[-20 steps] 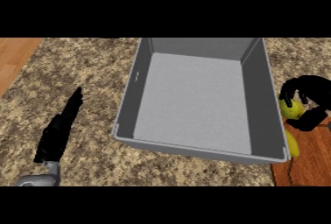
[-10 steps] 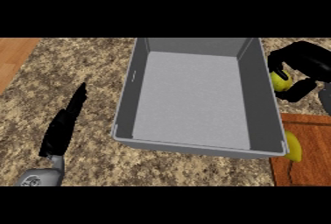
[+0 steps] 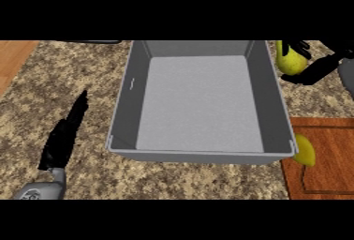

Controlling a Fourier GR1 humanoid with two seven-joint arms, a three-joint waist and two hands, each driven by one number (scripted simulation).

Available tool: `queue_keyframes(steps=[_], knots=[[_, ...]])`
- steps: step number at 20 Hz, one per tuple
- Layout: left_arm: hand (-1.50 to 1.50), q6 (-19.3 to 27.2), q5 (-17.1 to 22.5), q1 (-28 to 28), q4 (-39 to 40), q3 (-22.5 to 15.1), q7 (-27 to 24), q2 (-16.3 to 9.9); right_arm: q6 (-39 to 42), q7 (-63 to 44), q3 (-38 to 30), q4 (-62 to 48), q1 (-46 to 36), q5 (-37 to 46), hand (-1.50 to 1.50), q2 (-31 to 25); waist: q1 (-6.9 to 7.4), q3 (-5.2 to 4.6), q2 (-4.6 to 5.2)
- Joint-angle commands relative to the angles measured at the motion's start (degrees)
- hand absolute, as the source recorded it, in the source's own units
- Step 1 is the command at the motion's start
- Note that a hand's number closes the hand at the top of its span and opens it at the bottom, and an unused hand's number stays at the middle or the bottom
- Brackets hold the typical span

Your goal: Pick the pear from the cutting board and place it in the cardboard box

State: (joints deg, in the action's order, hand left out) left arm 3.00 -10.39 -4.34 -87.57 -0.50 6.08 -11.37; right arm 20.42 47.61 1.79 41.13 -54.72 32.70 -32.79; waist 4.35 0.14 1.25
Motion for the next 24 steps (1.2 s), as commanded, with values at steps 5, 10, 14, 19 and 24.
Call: queue_keyframes(steps=[5, 10, 14, 19, 24], knots=[[0.00, 0.3, -0.3, 3.5, 1.1, 0.8, -4.4, -0.2, 10.9, 4.9, 0.3, -4.7, -10.0, -6.0, 1.50, 4.7, -1.76, -0.18, -0.70], [0.00, 0.2, 0.5, 3.7, -1.3, 1.9, -0.7, -0.4, 10.7, -2.5, 1.4, -3.9, -14.1, -7.8, 1.50, 9.5, -2.79, -0.15, -1.14], [0.00, 1.3, -0.5, 2.1, 2.2, 1.8, -2.5, 0.8, 8.1, -8.4, 3.0, -6.0, -18.7, -6.7, 1.50, 14.9, -3.04, -0.20, -0.95], [0.00, 1.9, -2.0, 2.0, -0.2, 0.7, -0.1, 1.5, 5.5, -9.2, 5.0, -8.3, -18.9, -4.2, 1.50, 18.8, -3.16, -0.16, -0.94], [0.00, -0.1, -0.1, 2.8, 2.3, 3.7, -3.3, -0.8, 4.1, -17.4, 7.6, -6.3, -19.0, -2.3, 1.50, 26.9, -3.60, -0.19, -1.14]])
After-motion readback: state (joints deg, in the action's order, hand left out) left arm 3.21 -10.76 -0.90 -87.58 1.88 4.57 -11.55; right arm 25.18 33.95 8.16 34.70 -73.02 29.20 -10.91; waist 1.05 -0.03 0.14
